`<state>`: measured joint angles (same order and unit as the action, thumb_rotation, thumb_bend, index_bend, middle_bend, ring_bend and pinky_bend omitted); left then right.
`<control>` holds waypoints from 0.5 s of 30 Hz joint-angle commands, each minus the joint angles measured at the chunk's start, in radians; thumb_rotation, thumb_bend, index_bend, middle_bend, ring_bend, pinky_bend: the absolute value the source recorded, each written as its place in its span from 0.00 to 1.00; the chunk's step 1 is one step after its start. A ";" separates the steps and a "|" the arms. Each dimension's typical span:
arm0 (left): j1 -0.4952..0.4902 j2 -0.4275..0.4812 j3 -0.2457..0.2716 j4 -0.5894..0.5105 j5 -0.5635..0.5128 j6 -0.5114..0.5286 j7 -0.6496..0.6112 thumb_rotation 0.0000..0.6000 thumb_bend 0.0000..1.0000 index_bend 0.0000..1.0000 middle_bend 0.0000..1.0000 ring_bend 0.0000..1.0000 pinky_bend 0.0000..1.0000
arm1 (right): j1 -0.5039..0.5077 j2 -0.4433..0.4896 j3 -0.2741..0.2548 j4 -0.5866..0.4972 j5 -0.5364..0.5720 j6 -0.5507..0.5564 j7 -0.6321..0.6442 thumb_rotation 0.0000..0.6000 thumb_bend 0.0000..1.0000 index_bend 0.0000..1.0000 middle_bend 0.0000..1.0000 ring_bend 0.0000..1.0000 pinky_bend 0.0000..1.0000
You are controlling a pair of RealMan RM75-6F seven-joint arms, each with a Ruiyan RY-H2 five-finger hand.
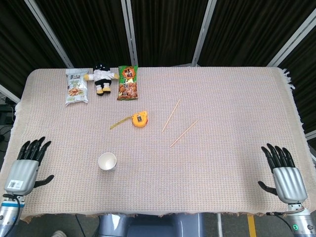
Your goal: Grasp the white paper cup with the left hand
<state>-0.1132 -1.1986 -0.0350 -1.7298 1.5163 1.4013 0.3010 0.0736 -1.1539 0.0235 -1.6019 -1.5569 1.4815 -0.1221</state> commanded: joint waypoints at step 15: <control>-0.204 -0.158 -0.078 -0.111 -0.222 -0.239 0.333 1.00 0.00 0.21 0.00 0.00 0.00 | -0.003 0.014 0.002 -0.007 -0.003 0.008 0.029 1.00 0.05 0.00 0.00 0.00 0.00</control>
<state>-0.2964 -1.3330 -0.1017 -1.8289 1.3196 1.1762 0.6047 0.0710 -1.1413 0.0249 -1.6076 -1.5599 1.4882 -0.0956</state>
